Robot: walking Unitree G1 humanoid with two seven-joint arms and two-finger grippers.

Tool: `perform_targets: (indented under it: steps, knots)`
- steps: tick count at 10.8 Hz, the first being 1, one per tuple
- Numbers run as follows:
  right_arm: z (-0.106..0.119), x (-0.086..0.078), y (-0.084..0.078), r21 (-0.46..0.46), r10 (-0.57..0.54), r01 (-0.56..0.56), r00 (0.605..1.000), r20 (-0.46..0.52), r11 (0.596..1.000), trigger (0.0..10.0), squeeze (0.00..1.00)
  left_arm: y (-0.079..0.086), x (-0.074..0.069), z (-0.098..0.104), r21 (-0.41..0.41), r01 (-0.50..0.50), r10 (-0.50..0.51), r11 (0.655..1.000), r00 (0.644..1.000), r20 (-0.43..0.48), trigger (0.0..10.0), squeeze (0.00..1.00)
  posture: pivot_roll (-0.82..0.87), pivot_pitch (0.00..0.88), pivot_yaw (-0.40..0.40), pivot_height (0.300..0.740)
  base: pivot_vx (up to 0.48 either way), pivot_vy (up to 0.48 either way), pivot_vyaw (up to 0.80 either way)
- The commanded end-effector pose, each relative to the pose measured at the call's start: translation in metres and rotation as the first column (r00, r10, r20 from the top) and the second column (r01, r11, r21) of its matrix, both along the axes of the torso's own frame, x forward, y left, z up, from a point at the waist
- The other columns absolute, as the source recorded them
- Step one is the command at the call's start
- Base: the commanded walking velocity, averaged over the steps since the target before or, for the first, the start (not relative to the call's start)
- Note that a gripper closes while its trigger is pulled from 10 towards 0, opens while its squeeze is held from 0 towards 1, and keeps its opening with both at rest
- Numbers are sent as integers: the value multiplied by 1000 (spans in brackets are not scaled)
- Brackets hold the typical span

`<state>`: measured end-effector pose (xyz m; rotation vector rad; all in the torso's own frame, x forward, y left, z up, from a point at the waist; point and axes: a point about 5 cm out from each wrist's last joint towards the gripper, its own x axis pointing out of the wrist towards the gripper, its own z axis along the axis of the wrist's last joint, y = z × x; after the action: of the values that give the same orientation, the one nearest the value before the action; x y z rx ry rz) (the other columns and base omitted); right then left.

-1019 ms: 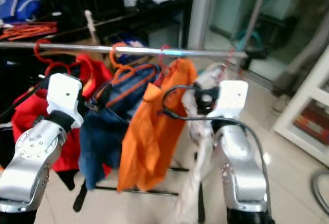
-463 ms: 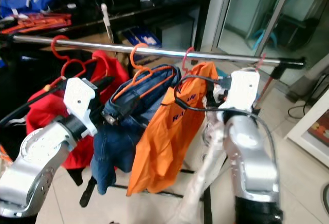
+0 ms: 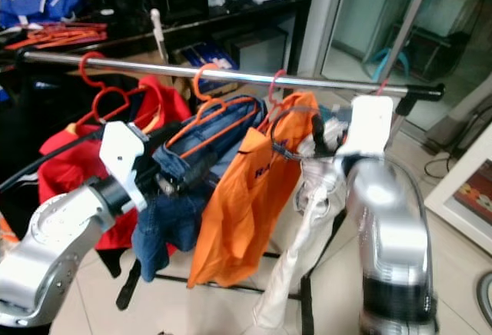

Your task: Hang hanger

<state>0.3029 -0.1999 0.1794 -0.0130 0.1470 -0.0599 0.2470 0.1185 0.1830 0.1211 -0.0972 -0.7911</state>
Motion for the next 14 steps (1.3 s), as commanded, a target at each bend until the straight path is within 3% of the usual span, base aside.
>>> perform_targets:
  steps: [1,2,6,9,11,14]
  knots:
    - [-4,5,-1,12,4,-3,999,-40,1000,10000,302,-3,-5,3,9,57,-57,998,998,5,10000,0,-119,0,24,740,0,0,0]
    - [-6,10,-6,25,-21,22,998,-67,999,10000,0,-7,-9,2,20,123,-123,992,992,-18,10000,0,-116,0,23,740,0,0,0]
    - [4,14,-19,104,-101,111,990,-98,988,10000,0,-4,-10,-1,59,138,-136,989,990,-33,10000,0,-113,0,19,740,0,0,0]
    - [4,10,-23,144,-104,122,987,-126,982,10000,0,-2,-6,3,24,162,-160,986,984,-83,10000,0,-119,0,27,740,0,0,0]
    - [-6,23,-22,168,-93,123,980,-175,978,10000,0,-3,-4,2,14,183,-181,983,979,-97,10000,0,-122,0,34,740,0,0,0]
    - [-1,38,-25,148,-124,154,972,-199,977,10000,0,-4,-6,4,30,189,-186,981,979,-87,10000,0,-112,0,23,740,0,0,0]
